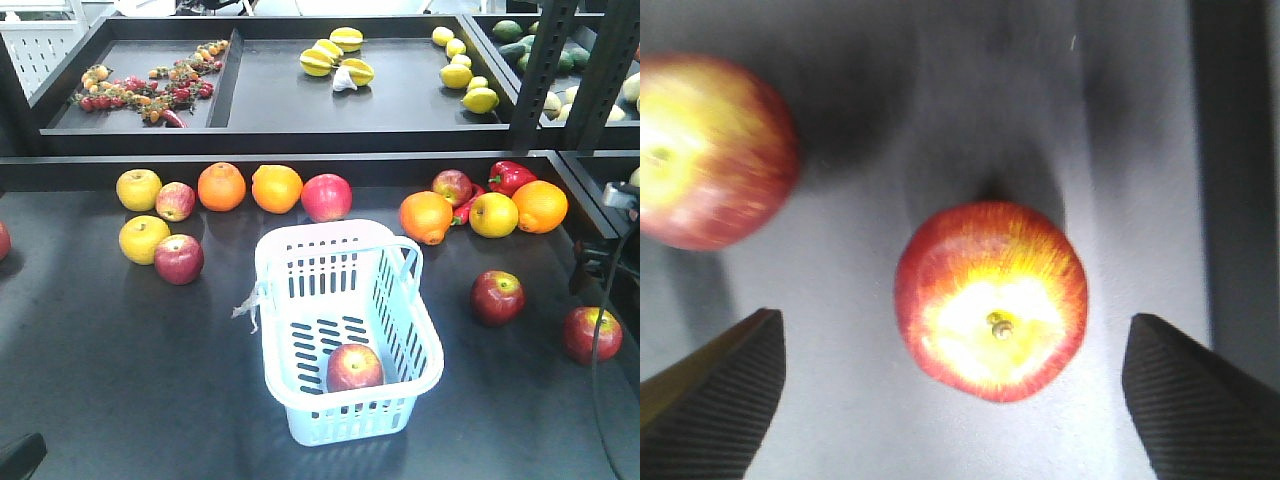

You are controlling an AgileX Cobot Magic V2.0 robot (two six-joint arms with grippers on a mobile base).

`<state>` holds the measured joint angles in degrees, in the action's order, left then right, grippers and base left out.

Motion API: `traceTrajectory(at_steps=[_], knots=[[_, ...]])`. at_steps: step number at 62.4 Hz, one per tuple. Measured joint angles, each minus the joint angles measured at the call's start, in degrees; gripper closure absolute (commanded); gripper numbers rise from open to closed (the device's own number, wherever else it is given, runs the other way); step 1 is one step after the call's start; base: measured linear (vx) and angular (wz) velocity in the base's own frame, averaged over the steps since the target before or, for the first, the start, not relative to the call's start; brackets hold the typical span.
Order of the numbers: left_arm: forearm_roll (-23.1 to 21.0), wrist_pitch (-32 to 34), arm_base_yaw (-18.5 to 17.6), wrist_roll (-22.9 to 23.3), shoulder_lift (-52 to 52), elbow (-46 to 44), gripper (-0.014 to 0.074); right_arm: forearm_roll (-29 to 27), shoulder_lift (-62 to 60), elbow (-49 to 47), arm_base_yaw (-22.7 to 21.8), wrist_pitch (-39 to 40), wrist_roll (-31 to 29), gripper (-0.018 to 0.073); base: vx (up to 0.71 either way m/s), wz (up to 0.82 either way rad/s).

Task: Pick three apples into basket with both arms
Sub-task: 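Lower the right gripper and close it on another red apple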

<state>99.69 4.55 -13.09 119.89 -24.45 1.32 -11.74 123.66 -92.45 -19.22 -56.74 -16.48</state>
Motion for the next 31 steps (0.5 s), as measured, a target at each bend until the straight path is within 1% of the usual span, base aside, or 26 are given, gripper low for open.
traceTrajectory(at_steps=[14,31], knots=[[0.0,0.0,0.0,0.0,0.0,0.0,0.0604,1.04,2.71,-0.06,0.0,0.07,0.68,-0.0072,0.0,0.0],[0.0,-0.09,0.0,0.0,0.0,0.0,0.0604,1.32,4.8,-0.06,0.0,2.0,0.88,-0.0064,0.0,0.0]])
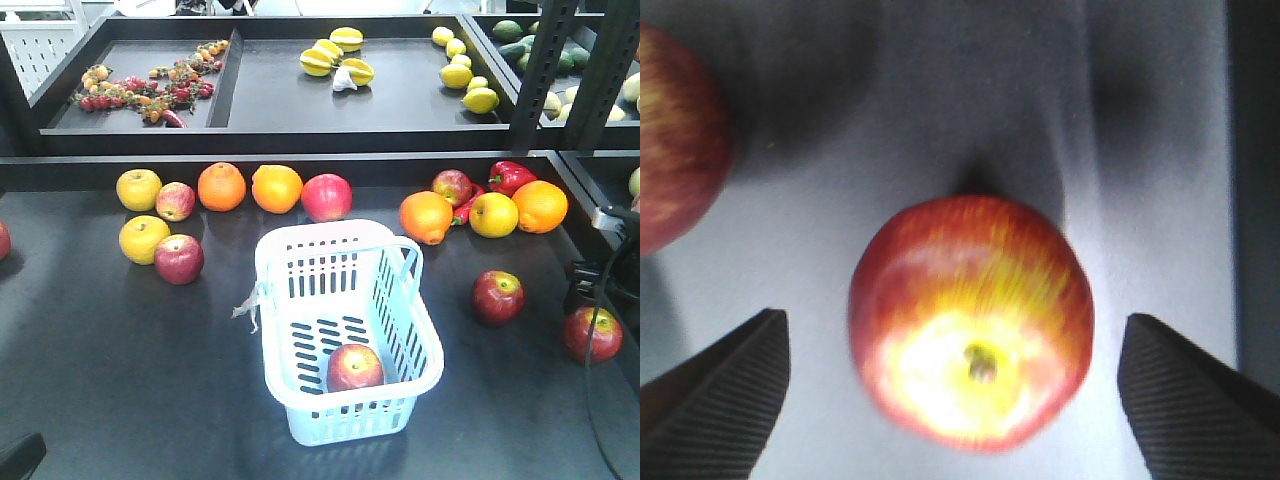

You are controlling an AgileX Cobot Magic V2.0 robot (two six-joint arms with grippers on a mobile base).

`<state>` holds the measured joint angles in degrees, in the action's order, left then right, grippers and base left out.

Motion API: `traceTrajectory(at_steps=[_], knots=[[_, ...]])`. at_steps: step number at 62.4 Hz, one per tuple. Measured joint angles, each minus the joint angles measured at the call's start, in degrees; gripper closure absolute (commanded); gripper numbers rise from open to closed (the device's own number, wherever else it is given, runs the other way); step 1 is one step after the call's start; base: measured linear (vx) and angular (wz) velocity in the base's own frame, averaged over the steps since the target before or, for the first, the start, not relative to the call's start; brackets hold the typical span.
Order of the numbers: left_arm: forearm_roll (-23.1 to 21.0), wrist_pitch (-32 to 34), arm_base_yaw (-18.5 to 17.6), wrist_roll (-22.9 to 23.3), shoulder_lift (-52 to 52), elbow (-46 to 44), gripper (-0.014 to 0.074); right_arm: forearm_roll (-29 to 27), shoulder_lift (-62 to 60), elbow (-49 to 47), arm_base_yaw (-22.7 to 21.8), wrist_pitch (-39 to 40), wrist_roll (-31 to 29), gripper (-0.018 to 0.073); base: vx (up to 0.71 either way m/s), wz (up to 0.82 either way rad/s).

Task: Pick three apples into basket with both arms
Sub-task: 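Lower the right gripper and close it on another red apple, then carry the second red apple over the basket with the right gripper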

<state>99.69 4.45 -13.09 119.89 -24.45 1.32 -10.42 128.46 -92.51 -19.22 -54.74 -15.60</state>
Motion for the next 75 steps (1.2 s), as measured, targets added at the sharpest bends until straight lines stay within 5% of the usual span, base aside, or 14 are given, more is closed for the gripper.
traceTrajectory(at_steps=[25,49,75], knots=[[0.0,-0.06,0.0,0.0,0.0,0.0,0.0604,0.03,3.89,0.0,0.0,0.88,0.05,-0.0001,0.0,0.0],[0.0,-0.06,0.0,0.0,0.0,0.0,0.0604,0.03,3.48,-0.05,0.0,-0.36,1.69,0.0351,0.0,0.0],[0.0,-0.06,0.0,0.0,0.0,0.0,0.0604,-0.22,-11.92,-1.62,0.0,-9.43,1.67,0.0362,0.0,0.0]])
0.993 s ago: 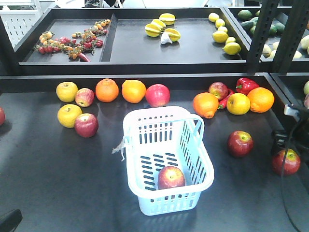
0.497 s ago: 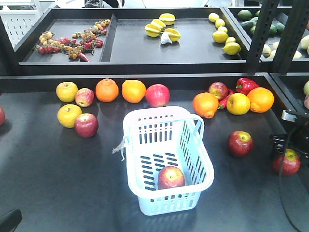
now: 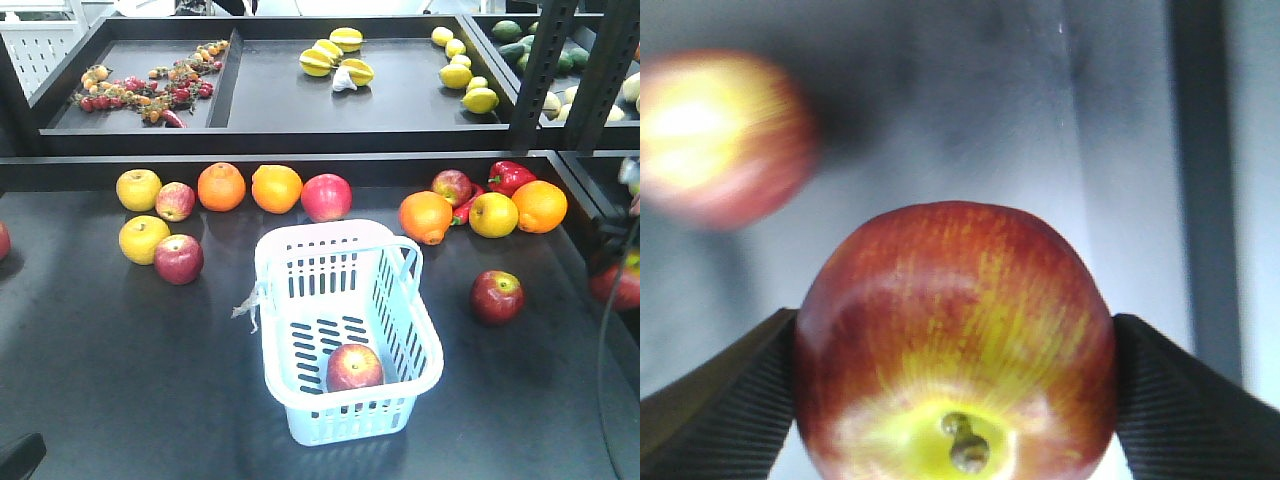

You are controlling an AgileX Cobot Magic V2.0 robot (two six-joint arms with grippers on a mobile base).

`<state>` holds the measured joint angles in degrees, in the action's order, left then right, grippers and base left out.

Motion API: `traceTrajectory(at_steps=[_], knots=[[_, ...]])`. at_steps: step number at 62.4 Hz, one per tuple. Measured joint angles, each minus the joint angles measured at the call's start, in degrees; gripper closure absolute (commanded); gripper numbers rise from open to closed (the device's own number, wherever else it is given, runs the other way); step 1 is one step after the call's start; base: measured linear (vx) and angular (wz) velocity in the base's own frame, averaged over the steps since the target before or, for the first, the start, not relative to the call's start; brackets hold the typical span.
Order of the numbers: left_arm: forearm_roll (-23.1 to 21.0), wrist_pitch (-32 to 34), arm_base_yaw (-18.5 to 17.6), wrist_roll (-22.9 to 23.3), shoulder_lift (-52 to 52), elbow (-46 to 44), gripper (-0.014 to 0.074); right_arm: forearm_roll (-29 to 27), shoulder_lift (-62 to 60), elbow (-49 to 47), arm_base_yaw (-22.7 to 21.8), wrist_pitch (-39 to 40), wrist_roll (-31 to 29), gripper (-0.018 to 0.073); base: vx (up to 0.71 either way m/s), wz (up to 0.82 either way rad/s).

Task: Pick three apples into basket with both arms
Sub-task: 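Carry the second red apple over the basket with the right gripper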

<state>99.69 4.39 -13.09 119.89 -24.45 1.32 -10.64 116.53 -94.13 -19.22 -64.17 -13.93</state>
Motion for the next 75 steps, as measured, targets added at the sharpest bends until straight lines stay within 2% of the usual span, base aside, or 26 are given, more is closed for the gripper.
traceTrajectory(at_steps=[8,19,29,35,50,64,75], knots=[[0.0,0.0,0.0,0.0,0.0,0.0,0.0604,-3.74,-6.06,0.0,0.0,-5.15,-0.31,0.0361,0.0,0.0],[0.0,0.0,0.0,0.0,0.0,0.0,0.0604,-12.68,-13.6,1.56,0.07,-6.11,-1.54,0.0361,0.0,0.0],[0.0,0.0,0.0,0.0,0.0,0.0,0.0604,-14.51,-20.99,8.22,2.42,-6.22,-2.86,0.0361,0.0,0.0],[0.0,0.0,0.0,0.0,0.0,0.0,0.0604,-15.23,-24.64,13.52,6.24,-6.34,-3.89,0.0361,0.0,0.0],[0.0,0.05,0.0,0.0,0.0,0.0,0.0604,-17.49,-29.37,21.32,20.87,-5.45,-4.24,0.0361,0.0,0.0],[0.0,0.06,0.0,0.0,0.0,0.0,0.0604,-18.94,-25.51,21.85,33.15,6.04,-2.41,0.0361,0.0,0.0],[0.0,0.06,0.0,0.0,0.0,0.0,0.0604,-19.35,-18.26,21.9,39.25,13.56,-3.46,0.0342,0.0,0.0]])
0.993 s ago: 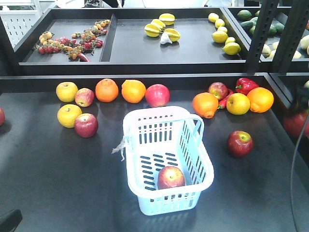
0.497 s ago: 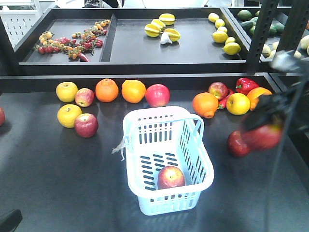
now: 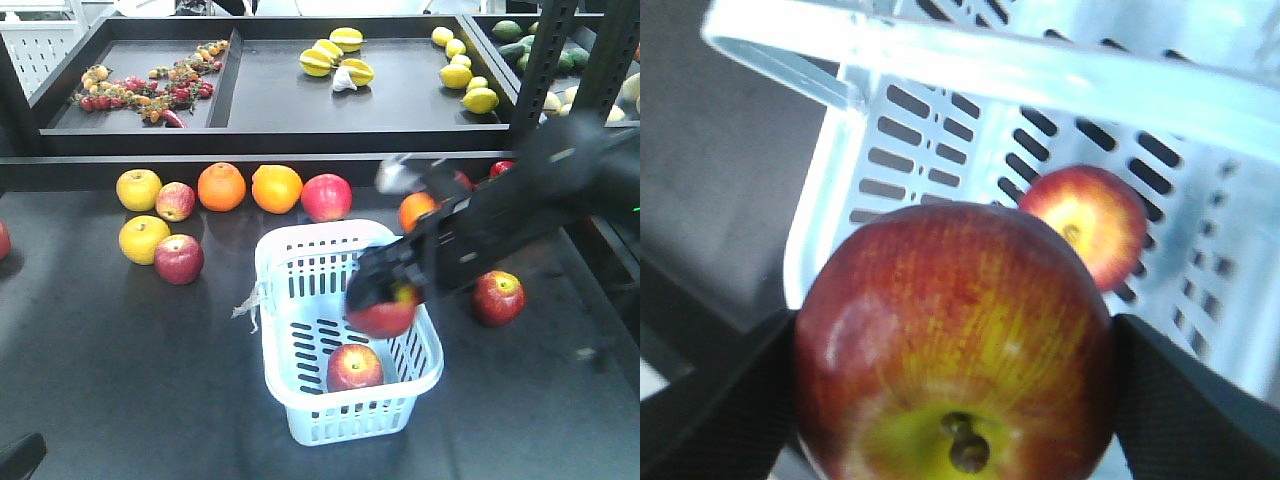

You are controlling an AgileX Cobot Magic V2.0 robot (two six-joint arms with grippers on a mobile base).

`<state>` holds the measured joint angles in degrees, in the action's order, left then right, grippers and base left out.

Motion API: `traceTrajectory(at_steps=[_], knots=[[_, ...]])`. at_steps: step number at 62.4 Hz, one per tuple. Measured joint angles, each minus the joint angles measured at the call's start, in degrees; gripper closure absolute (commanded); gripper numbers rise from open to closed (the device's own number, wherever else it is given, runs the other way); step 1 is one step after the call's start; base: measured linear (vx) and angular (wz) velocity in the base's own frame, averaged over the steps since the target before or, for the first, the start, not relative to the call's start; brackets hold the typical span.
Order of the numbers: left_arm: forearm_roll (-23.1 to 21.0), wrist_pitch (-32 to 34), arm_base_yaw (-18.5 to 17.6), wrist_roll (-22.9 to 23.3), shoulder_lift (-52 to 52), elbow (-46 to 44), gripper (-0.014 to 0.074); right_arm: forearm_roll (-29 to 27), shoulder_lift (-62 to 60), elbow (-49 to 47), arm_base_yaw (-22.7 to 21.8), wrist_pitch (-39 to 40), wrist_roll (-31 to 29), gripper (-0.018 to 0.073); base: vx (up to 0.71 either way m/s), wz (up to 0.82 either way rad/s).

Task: Pick three apples into basket with both arms
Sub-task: 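Carry the second red apple over the basket with the right gripper, then open the right gripper to drop the apple into the basket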

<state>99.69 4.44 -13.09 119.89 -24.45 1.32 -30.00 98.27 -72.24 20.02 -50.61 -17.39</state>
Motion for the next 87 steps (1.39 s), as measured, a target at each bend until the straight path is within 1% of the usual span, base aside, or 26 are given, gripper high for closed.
traceTrajectory(at_steps=[4,10,18,25,32,42,53,59,62,68,75,83,84,87], knots=[[0.0,0.0,0.0,0.0,0.0,0.0,0.0604,-0.15,2.35,0.07,1.08,3.28,-0.62,0.0309,0.0,0.0],[0.0,0.0,0.0,0.0,0.0,0.0,0.0604,-0.47,5.13,0.07,1.43,5.8,-0.81,0.0218,0.0,0.0],[0.0,0.0,0.0,0.0,0.0,0.0,0.0604,-0.47,6.79,0.07,1.43,6.34,-1.36,0.0024,0.0,0.0],[0.0,0.0,0.0,0.0,0.0,0.0,0.0604,-0.47,7.01,0.07,1.43,6.48,-1.6,-0.0109,0.0,0.0],[0.0,0.0,0.0,0.0,0.0,0.0,0.0604,-0.6,7.01,0.07,1.43,6.89,-1.7,-0.0161,0.0,0.0],[0.0,0.0,0.0,0.0,0.0,0.0,0.0604,-0.54,7.01,0.07,1.43,7.07,-1.84,-0.0154,0.0,0.0],[0.0,0.0,0.0,0.0,0.0,0.0,0.0604,-0.49,7.01,0.07,1.43,7.07,-1.88,-0.0104,0.0,0.0],[0.0,0.0,0.0,0.0,0.0,0.0,0.0604,-0.49,7.01,-0.24,1.43,5.85,-1.88,-0.0043,0.0,0.0],[0.0,0.0,0.0,0.0,0.0,0.0,0.0604,-0.47,7.01,-0.66,1.43,4.36,-1.88,0.0004,0.0,0.0],[0.0,0.0,0.0,0.0,0.0,0.0,0.0604,-0.42,6.66,-1.67,1.43,0.98,-1.88,0.0119,0.0,0.0],[0.0,0.0,0.0,0.0,0.0,0.0,0.0604,0.1,4.72,-1.83,1.43,-2.61,-1.88,0.0312,0.0,0.0],[0.0,0.0,0.0,0.0,0.0,0.0,0.0604,2.29,1.58,-1.93,1.43,-6.07,-1.88,0.0561,0.0,0.0],[0.0,0.0,0.0,0.0,0.0,0.0,0.0604,2.57,1.22,-1.93,1.43,-6.33,-1.88,0.0575,0.0,0.0],[0.0,0.0,0.0,0.0,0.0,0.0,0.0604,3.69,-0.33,-1.93,1.43,-7.09,-1.88,0.0572,0.0,0.0]])
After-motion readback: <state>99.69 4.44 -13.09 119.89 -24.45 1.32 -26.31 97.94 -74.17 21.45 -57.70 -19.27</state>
